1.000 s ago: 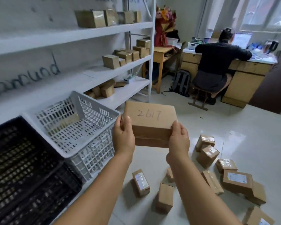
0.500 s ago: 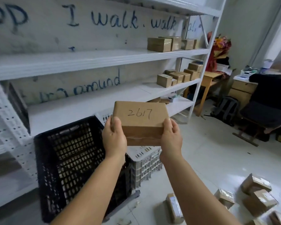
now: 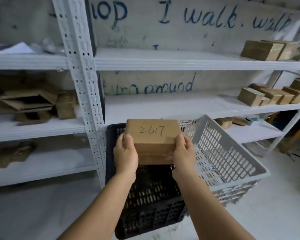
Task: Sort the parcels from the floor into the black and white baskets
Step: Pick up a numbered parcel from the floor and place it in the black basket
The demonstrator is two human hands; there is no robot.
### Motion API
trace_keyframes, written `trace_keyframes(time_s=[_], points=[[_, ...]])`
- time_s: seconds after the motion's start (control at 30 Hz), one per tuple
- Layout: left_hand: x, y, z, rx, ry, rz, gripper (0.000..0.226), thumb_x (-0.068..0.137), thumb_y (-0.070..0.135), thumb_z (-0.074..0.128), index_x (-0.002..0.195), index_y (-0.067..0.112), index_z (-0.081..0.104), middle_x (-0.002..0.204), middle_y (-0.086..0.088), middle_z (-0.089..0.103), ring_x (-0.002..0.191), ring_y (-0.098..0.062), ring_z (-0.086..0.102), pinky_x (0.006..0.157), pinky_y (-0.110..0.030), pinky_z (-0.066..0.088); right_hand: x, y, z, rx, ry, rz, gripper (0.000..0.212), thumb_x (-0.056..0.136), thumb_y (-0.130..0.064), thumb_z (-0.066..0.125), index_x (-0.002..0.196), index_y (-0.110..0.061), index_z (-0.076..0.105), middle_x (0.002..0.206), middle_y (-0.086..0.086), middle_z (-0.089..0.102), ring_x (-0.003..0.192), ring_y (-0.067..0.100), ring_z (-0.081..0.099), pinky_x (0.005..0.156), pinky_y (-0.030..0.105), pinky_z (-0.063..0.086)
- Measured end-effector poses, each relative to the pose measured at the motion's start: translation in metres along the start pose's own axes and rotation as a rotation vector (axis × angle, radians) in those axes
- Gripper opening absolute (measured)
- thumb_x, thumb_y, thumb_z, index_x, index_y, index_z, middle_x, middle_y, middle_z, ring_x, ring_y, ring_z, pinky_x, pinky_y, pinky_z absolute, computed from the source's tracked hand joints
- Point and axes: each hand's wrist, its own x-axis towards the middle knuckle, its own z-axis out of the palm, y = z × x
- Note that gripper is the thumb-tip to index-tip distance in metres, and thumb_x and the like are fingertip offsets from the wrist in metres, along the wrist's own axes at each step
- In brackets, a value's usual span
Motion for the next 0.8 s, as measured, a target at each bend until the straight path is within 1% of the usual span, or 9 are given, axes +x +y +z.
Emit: trace_keyframes(time_s=[0.07, 0.1, 0.23, 0.33, 0.4, 0.47, 0.53, 0.63, 0.8], points=[[0.012, -0.011, -0.001, 0.030, 0.015, -0.055, 0.046, 0.099, 0.045, 0.031, 0.141, 0.028, 0.041, 0.139, -0.005, 0.045, 0.115, -0.021, 0.048, 0.092, -0.035, 0.039, 0.014, 0.012, 0.011, -0.028, -0.018, 0.035, 0.015, 0.093, -0.039, 0.050, 0.100, -0.034, 0.063, 0.120, 0.007, 0.057, 0.097, 0.020, 0.057, 0.072, 0.035, 0.052], [0.018, -0.016, 0.001, 0.046, 0.017, -0.084, 0.047, 0.099, 0.046, 0.033, 0.142, 0.029, 0.039, 0.140, -0.006, 0.042, 0.112, -0.020, 0.047, 0.091, -0.034, 0.038, 0.024, 0.018, 0.016, -0.039, -0.027, 0.059, 0.017, 0.092, -0.041, 0.051, 0.101, -0.034, 0.064, 0.122, 0.007, 0.056, 0.100, 0.021, 0.057, 0.077, 0.039, 0.054], [0.043, -0.035, 0.017, 0.129, 0.049, -0.217, 0.054, 0.095, 0.046, 0.043, 0.146, 0.030, 0.032, 0.141, -0.010, 0.030, 0.100, -0.017, 0.040, 0.086, -0.032, 0.035, 0.070, 0.046, 0.037, -0.127, -0.043, 0.172, 0.039, 0.093, -0.047, 0.048, 0.127, -0.030, 0.057, 0.136, 0.009, 0.045, 0.110, 0.025, 0.053, 0.081, 0.036, 0.044], [0.067, -0.057, 0.036, 0.157, 0.089, -0.294, 0.054, 0.094, 0.044, 0.047, 0.144, 0.027, 0.035, 0.137, -0.009, 0.035, 0.101, -0.017, 0.043, 0.084, -0.032, 0.040, 0.105, 0.069, 0.048, -0.201, -0.039, 0.243, 0.040, 0.095, -0.044, 0.046, 0.129, -0.028, 0.057, 0.136, 0.010, 0.044, 0.106, 0.025, 0.051, 0.077, 0.034, 0.043], [0.083, -0.073, 0.050, 0.173, 0.146, -0.347, 0.049, 0.094, 0.038, 0.051, 0.138, 0.019, 0.041, 0.127, -0.007, 0.047, 0.093, -0.016, 0.047, 0.072, -0.028, 0.041, 0.128, 0.087, 0.055, -0.250, -0.066, 0.288, 0.039, 0.095, -0.040, 0.044, 0.129, -0.026, 0.057, 0.135, 0.010, 0.044, 0.098, 0.023, 0.051, 0.068, 0.031, 0.043], [0.097, -0.090, 0.062, 0.158, 0.198, -0.424, 0.043, 0.094, 0.032, 0.054, 0.131, 0.013, 0.044, 0.117, -0.005, 0.055, 0.088, -0.017, 0.050, 0.067, -0.027, 0.040, 0.149, 0.107, 0.061, -0.307, -0.097, 0.324, 0.041, 0.095, -0.040, 0.043, 0.132, -0.026, 0.055, 0.135, 0.010, 0.044, 0.101, 0.025, 0.052, 0.073, 0.033, 0.045], [0.111, -0.110, 0.072, 0.169, 0.227, -0.492, 0.042, 0.094, 0.032, 0.054, 0.130, 0.013, 0.045, 0.123, -0.009, 0.056, 0.093, -0.023, 0.054, 0.074, -0.032, 0.042, 0.166, 0.128, 0.066, -0.350, -0.114, 0.359, 0.043, 0.097, -0.039, 0.043, 0.137, -0.026, 0.051, 0.137, 0.009, 0.044, 0.106, 0.026, 0.052, 0.083, 0.034, 0.045], [0.130, -0.142, 0.082, 0.224, 0.275, -0.623, 0.047, 0.095, 0.036, 0.051, 0.139, 0.025, 0.040, 0.136, -0.015, 0.043, 0.109, -0.030, 0.052, 0.076, -0.034, 0.041, 0.185, 0.160, 0.071, -0.386, -0.149, 0.416, 0.044, 0.098, -0.033, 0.044, 0.142, -0.026, 0.045, 0.137, 0.008, 0.049, 0.114, 0.027, 0.054, 0.090, 0.034, 0.045], [0.156, -0.183, 0.093, -0.054, 0.370, -0.752, 0.044, 0.096, 0.025, 0.051, 0.138, 0.032, 0.040, 0.129, -0.007, 0.053, 0.110, -0.028, 0.055, 0.093, -0.042, 0.050, 0.203, 0.194, 0.086, -0.403, -0.174, 0.502, 0.051, 0.097, -0.023, 0.050, 0.146, -0.028, 0.039, 0.140, 0.008, 0.050, 0.119, 0.029, 0.054, 0.098, 0.037, 0.048]])
